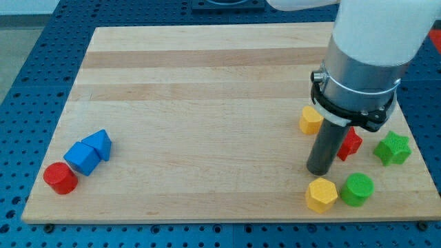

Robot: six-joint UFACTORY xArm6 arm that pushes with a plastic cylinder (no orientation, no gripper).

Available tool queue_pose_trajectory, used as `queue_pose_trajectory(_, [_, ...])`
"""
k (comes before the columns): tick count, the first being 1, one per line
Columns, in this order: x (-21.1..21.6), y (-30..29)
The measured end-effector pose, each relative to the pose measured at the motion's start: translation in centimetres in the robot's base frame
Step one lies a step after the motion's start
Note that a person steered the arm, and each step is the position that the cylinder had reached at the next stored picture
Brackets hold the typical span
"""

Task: Slide the red star towards the top right of yellow heart

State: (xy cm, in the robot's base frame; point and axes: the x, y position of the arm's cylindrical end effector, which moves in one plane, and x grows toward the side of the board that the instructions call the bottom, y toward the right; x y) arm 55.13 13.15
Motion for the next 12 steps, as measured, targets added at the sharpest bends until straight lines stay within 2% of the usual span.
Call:
queue_pose_trajectory(4, [-0.5, 5.4])
queue_pose_trajectory(6, [-0.5, 6.1])
queue_pose_trajectory(7, [-1.8, 6.2])
queue_pose_trajectory(9, [-13.2, 6.1])
queue_pose_trajectory(10, [-16.0, 5.7])
queue_pose_trajectory(12, [-15.2, 4.4])
